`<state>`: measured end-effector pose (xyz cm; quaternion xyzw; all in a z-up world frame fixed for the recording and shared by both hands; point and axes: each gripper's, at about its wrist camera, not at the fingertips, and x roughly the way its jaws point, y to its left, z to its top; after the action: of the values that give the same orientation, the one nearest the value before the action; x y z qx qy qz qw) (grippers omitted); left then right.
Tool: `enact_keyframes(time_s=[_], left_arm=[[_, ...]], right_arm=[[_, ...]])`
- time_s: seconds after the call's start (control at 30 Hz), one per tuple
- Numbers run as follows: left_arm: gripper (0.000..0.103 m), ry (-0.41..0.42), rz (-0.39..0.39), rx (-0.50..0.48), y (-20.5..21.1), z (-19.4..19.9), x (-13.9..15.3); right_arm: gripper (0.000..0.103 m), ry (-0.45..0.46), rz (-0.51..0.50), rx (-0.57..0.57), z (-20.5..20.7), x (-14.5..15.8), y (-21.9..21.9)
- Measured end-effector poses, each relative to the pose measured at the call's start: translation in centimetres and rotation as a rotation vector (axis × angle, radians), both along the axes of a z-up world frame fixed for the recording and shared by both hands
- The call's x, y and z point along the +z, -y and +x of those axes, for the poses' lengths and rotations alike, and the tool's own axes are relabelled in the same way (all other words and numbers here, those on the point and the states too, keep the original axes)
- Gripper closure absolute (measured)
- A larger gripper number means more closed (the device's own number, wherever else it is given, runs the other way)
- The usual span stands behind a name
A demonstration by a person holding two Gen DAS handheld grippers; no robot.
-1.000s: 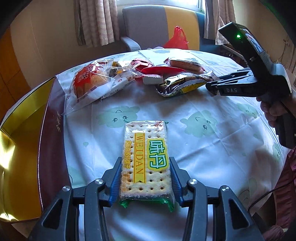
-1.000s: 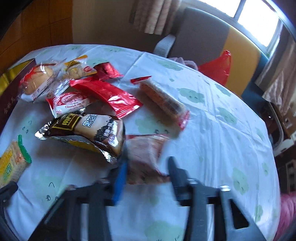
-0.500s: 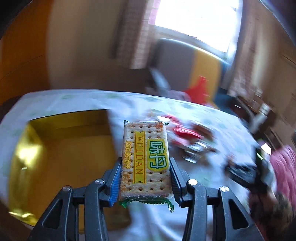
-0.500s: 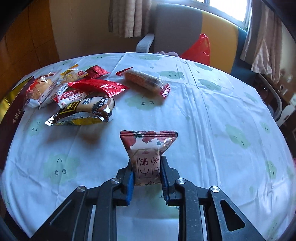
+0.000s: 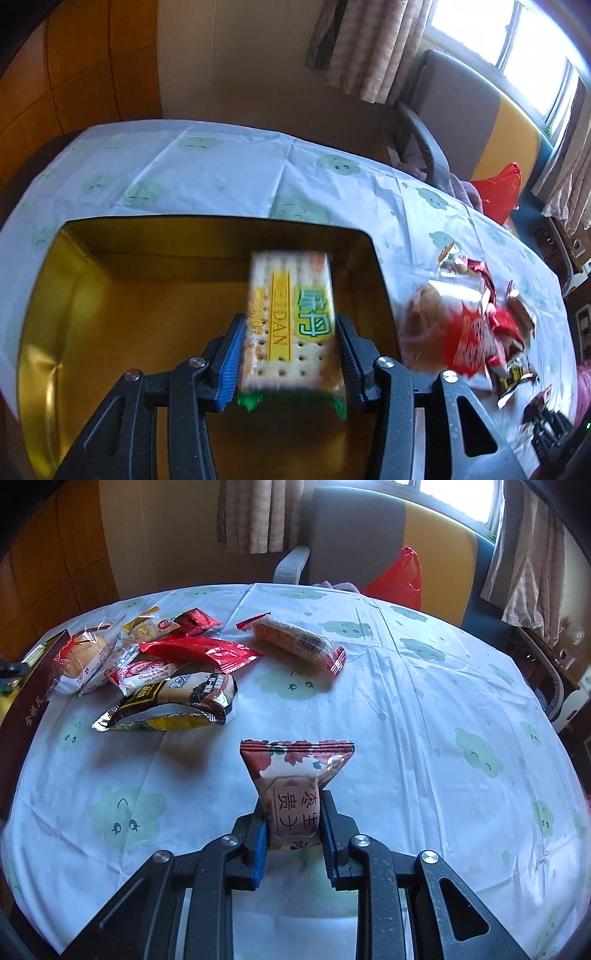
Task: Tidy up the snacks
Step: 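Carry the cracker pack into the gold tin and open the left tool, then carry the red-white pastry bag into the tin and open the right tool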
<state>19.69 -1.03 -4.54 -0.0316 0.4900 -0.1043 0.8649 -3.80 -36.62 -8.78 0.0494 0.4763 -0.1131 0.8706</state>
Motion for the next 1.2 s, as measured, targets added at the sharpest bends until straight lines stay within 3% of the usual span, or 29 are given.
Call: enact_keyframes(time_s=[0.17,0.43,0.7,0.9,1.2], left_arm=[[0.051,0.014,0.004,0.01,0.1,-1.4,0.8],[0.051,0.106,0.131,0.091,-2.0,-8.6,2.6],[0.051,0.152,0.165,0.139,-3.8,-13.4,3.3],[0.051,0.153,0.178,0.149,-4.8,-14.8,3.1],[0.051,0.137,0.148,0.176,-6.0,-15.5,2.6]], right_arm=[[0.078,0.0,-0.007,-0.002,0.0,-0.1,0.0],[0.08,0.034,0.038,-0.037,-0.5,0.7,0.3],[0.08,0.075,0.06,0.016,-1.3,2.5,-2.1],[0.08,0.105,0.113,0.112,-1.1,3.9,-5.6],[0.08,0.14,0.236,0.352,1.0,6.5,-14.1]])
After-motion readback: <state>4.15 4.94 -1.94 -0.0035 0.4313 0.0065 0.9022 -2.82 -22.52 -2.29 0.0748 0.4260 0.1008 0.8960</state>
